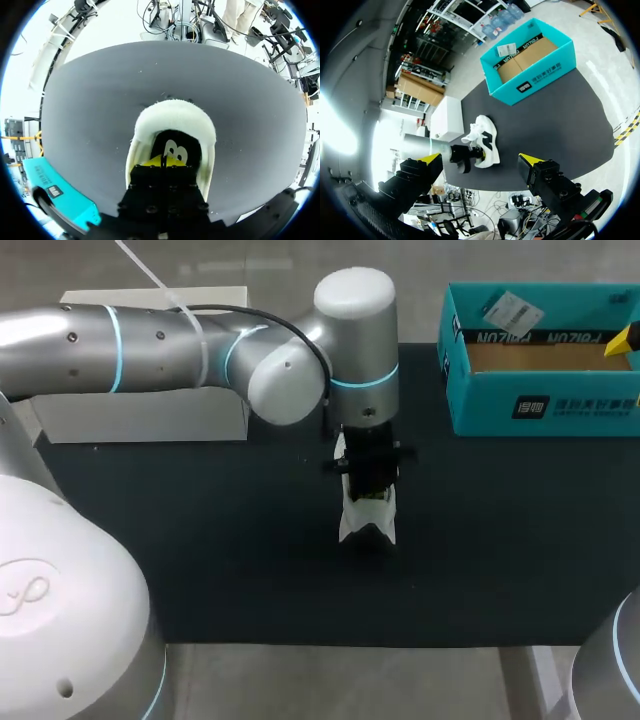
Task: Take the shoe out of the shoebox, open the shoe tongue, remove and reinsert the insole, then place the shoe into the shoebox
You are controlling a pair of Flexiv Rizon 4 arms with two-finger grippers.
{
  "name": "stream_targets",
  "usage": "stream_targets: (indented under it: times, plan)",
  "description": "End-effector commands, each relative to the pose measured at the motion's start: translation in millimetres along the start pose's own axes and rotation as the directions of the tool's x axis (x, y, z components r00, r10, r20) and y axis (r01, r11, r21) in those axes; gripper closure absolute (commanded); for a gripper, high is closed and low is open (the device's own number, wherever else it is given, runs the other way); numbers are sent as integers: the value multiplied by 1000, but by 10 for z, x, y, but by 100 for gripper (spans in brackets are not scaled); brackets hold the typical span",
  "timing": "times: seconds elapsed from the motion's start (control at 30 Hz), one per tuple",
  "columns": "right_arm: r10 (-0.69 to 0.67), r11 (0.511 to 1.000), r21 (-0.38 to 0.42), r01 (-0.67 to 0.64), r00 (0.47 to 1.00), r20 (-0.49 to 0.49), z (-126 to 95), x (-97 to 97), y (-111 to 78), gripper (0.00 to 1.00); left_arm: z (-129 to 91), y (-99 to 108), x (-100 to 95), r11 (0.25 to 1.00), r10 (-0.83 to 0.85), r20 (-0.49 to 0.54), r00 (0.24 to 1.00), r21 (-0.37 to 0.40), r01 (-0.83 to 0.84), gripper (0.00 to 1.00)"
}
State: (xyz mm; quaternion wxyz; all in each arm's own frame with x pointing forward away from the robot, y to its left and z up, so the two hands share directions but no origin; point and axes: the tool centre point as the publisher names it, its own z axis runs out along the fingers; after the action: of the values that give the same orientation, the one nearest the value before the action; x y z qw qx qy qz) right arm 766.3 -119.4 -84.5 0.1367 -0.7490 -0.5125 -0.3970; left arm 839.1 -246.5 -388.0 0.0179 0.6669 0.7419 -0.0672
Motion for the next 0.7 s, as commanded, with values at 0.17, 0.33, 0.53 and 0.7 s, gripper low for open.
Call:
stream_targets:
  times: [0.17, 0.33, 0.53, 0.7]
  plan:
    - [2, 1000, 0, -2, 1000, 2, 9, 2, 5, 0, 107, -89, 0, 998, 39, -18, 999, -47, -40, 100]
    - [2, 1000, 0, -2, 1000, 2, 9, 2, 5, 0, 219, -135, -37, 998, 60, -13, 998, -2, -60, 100]
    - [2, 1000, 0, -2, 1000, 2, 9, 2, 5, 0, 40, 10, 23, 1000, -9, -23, 1000, -12, 8, 100]
    - [2, 1000, 0, -2, 1000, 2, 9, 2, 5, 0, -347, 204, 20, 988, -13, 15, 1000, -155, 15, 100]
